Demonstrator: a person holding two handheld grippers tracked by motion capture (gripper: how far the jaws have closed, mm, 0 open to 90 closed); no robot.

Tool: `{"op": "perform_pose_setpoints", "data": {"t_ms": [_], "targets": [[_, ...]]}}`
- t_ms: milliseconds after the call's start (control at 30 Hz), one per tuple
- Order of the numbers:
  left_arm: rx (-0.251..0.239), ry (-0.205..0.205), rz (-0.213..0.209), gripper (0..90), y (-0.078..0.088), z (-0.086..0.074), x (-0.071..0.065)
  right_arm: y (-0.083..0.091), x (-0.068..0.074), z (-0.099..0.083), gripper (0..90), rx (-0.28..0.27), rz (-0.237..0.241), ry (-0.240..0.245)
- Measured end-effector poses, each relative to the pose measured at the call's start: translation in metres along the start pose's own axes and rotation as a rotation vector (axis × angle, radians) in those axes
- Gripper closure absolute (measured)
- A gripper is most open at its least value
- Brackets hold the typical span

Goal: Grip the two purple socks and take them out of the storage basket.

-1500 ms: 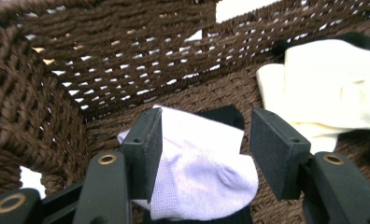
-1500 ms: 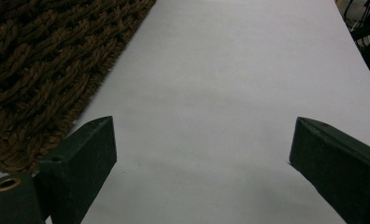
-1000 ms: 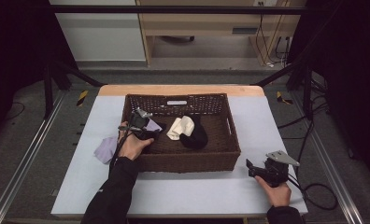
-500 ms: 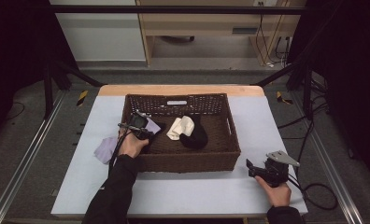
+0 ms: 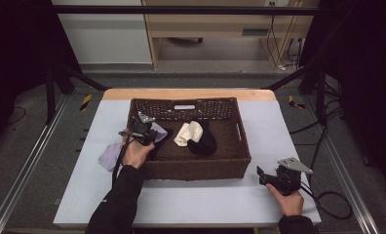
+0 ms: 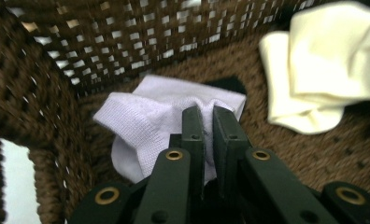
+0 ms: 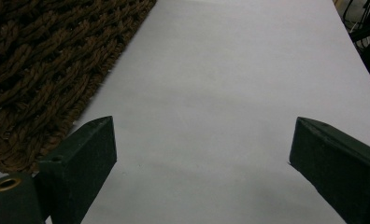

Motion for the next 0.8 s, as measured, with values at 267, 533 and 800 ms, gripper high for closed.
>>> {"op": "perform_pose_setpoints", "data": {"t_ms": [267, 533, 800], "targets": [[-0.151, 0.053, -0.07, 83.4, 0.012, 0.014, -0.002, 0.0, 0.0, 0.0, 7.8, 0.001, 0.002, 0.0], [-0.344, 0.055, -0.095, 83.5, 0.039, 0.035, -0.004, 0.0, 0.0, 0.0, 7.8, 0.003, 0.002, 0.001], [-0.478, 0.032, -0.12, 83.5, 0.086, 0.06, -0.01, 0.0, 0.0, 0.0, 7.7, 0.003, 0.001, 0.0]]}}
Point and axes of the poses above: each handheld gripper's, and its own axes: y roughly backward along the jaws, z roughly out of its top, x roughly to its left, the point moved 8 cm from there along -y, roughly forward along the jaws, and after that the axes turned 4 degrees about -z, right-handed, at the moved point
